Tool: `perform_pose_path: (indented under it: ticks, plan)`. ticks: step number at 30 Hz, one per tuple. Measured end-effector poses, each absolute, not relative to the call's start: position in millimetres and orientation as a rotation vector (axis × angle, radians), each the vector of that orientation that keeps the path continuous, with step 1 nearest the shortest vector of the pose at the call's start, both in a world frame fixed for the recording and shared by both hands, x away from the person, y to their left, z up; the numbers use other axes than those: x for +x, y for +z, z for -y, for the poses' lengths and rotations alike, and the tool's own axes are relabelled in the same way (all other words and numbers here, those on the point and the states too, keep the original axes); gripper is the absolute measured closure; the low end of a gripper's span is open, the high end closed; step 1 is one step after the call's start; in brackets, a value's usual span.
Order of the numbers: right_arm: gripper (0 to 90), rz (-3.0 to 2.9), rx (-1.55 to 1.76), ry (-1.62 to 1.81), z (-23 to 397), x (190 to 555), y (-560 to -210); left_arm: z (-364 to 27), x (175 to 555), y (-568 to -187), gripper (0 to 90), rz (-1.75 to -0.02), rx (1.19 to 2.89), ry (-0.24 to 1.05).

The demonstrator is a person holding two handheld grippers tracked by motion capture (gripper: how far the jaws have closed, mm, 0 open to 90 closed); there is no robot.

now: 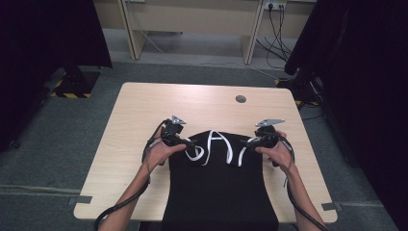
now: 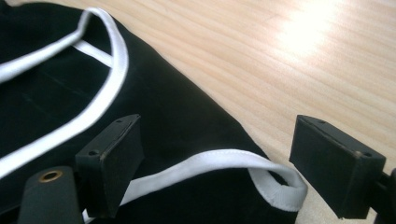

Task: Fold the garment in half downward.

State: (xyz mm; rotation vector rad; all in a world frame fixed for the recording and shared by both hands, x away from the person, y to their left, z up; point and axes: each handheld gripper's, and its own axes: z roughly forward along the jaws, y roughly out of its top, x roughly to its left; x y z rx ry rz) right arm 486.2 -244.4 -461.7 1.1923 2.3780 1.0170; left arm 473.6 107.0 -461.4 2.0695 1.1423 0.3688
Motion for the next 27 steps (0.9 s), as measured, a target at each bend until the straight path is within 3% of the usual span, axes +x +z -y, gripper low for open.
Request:
perform_pose_path:
  ticks: [4, 8, 11, 17, 19, 27]
  plan:
    - [18.3, -2.391, 1.202, 0.999, 242.0, 488.5, -468.1, -106.3, 477.3, -467.5, 4.1, -1.138, 2.077, 0.384]
    - [22.2, -2.393, 1.183, 0.979, 239.7, 488.0, -473.3, -103.1, 476.7, -472.3, 10.8, -1.116, 2.112, 0.374]
    - [34.1, -2.402, 1.152, 0.994, 239.5, 484.7, -472.4, -101.9, 474.2, -475.4, 21.1, -1.075, 2.132, 0.397]
    - [69.2, -2.435, 1.104, 1.042, 239.1, 478.5, -470.8, -99.6, 467.3, -471.9, 62.1, -0.99, 2.147, 0.343]
    - [76.0, -2.438, 1.107, 1.079, 239.2, 477.4, -472.2, -97.6, 464.8, -472.5, 72.9, -0.974, 2.142, 0.354]
    - [80.9, -2.4, 1.088, 1.173, 245.6, 472.3, -464.2, -101.3, 460.4, -464.0, 80.9, -0.941, 2.097, 0.362]
